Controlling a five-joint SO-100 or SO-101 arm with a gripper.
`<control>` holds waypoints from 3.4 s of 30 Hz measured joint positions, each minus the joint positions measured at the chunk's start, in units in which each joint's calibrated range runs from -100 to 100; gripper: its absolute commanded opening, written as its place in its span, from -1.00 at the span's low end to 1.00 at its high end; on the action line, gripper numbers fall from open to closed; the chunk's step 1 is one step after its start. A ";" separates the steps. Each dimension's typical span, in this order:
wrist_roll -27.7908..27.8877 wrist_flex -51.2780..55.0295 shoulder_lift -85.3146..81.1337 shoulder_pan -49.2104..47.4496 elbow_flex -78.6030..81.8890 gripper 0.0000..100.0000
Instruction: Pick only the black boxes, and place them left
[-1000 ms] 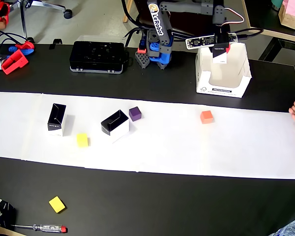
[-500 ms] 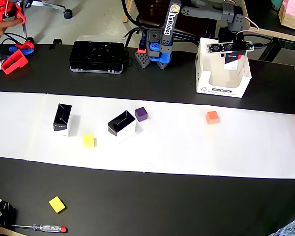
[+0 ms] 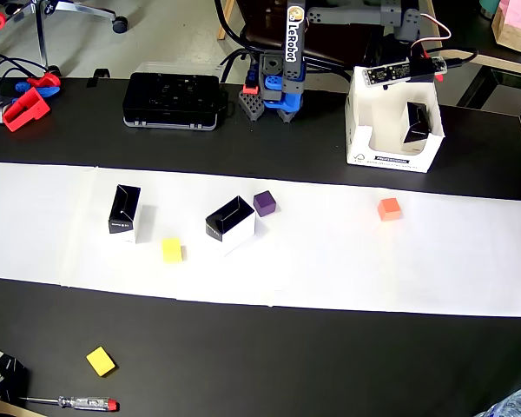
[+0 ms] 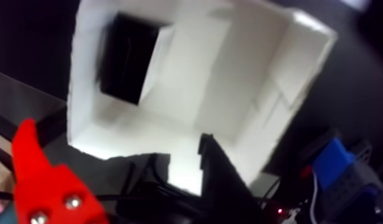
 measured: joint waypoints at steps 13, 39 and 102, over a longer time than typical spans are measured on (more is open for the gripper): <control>12.41 0.84 -9.84 39.87 2.29 0.17; 15.09 -9.12 10.42 83.80 0.62 0.16; 9.08 -7.69 9.52 43.29 -23.04 -0.71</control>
